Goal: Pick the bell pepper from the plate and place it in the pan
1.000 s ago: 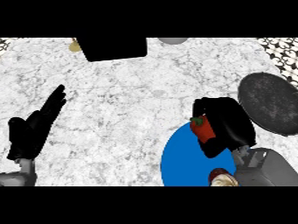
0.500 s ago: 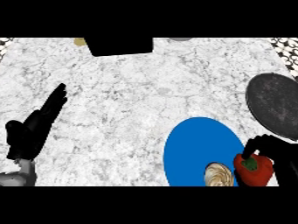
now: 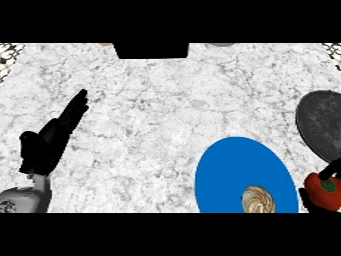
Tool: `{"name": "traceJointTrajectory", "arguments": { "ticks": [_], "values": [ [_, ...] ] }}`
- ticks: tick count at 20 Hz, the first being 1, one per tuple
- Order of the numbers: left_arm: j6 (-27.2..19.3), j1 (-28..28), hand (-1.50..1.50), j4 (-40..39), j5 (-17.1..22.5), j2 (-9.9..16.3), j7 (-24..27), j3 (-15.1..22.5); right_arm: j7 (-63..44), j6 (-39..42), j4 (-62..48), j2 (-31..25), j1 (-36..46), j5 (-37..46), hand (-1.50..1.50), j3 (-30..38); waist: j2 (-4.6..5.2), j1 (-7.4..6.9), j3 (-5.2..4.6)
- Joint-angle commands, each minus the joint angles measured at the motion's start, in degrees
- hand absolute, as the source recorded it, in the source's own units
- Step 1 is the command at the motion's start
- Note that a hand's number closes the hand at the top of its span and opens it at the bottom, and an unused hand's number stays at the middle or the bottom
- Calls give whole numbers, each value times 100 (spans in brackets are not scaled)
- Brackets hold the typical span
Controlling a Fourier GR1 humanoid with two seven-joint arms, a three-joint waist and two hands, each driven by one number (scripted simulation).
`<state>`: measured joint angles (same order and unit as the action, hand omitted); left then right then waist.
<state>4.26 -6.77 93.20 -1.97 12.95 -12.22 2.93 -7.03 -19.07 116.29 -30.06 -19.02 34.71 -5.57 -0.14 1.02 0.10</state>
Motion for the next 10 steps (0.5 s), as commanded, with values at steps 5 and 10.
{"name": "traceJointTrajectory", "arguments": {
  "ticks": [5,10],
  "values": [
    [88,108,0,-67,-118,-166,188,116,1230,-282,-2359,10,1149,-483,150,1150,19,-128,-6],
    [-125,-217,0,-199,-349,-446,-22,241,2121,-275,-3967,-51,2170,-639,150,1488,21,-133,-7]
  ]
}}
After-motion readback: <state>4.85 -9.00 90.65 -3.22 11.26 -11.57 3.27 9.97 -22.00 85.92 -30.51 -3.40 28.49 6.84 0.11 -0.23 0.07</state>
